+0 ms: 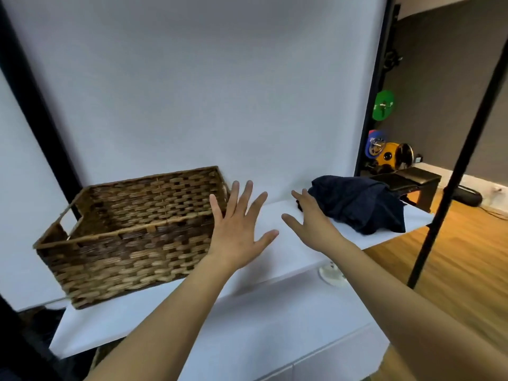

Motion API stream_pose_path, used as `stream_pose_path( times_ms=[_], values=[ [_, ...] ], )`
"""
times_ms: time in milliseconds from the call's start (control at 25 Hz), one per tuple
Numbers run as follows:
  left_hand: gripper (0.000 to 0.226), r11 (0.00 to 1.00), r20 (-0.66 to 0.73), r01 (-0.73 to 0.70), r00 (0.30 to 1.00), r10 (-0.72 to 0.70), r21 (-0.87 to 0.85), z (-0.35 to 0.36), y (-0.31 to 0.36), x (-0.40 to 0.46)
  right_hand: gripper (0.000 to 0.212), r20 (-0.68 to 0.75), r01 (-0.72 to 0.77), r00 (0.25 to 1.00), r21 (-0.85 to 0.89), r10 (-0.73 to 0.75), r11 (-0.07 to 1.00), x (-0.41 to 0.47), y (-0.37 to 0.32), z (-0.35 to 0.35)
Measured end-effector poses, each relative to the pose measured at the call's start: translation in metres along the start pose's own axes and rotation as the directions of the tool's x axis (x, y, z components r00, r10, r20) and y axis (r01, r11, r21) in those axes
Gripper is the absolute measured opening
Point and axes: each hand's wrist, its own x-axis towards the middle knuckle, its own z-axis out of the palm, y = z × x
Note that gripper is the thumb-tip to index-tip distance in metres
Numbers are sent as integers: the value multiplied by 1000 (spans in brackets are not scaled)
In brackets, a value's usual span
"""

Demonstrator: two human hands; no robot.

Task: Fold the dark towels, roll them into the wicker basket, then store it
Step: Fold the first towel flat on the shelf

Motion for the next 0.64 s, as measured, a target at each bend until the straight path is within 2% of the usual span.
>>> stream_pose_path(
  times_ms=[120, 200, 280, 360, 480, 560, 640],
  values=[
    [74, 989, -3, -105, 994, 105, -100, 33, 47, 42, 61, -62, -12, 998, -40, 10, 999, 3, 45, -36],
    [74, 972, 43, -125, 990, 136, -200, 64, 83, 74, 53, -108, -23, 994, -71, 15, 997, 12, 85, -62],
    [75, 945, 132, -55, 986, 103, -323, 101, 118, 109, 46, -193, -9, 981, -110, -12, 994, 26, 128, -88],
    [83, 912, 269, 87, 963, 26, -401, 142, 148, 146, 42, -281, -36, 960, -133, -3, 990, 47, 171, -119],
    [105, 820, 420, 282, 906, -57, -498, 192, 180, 192, 47, -372, -213, 916, -124, 153, 969, 81, 235, -159],
    [113, 747, 457, 344, 887, -61, -568, 219, 199, 220, 53, -314, -316, 907, -66, 281, 947, 107, 279, -177],
    [112, 702, 443, 348, 895, -51, -621, 238, 209, 243, 52, -189, -332, 923, 51, 336, 942, 127, 308, -182]
  ],
)
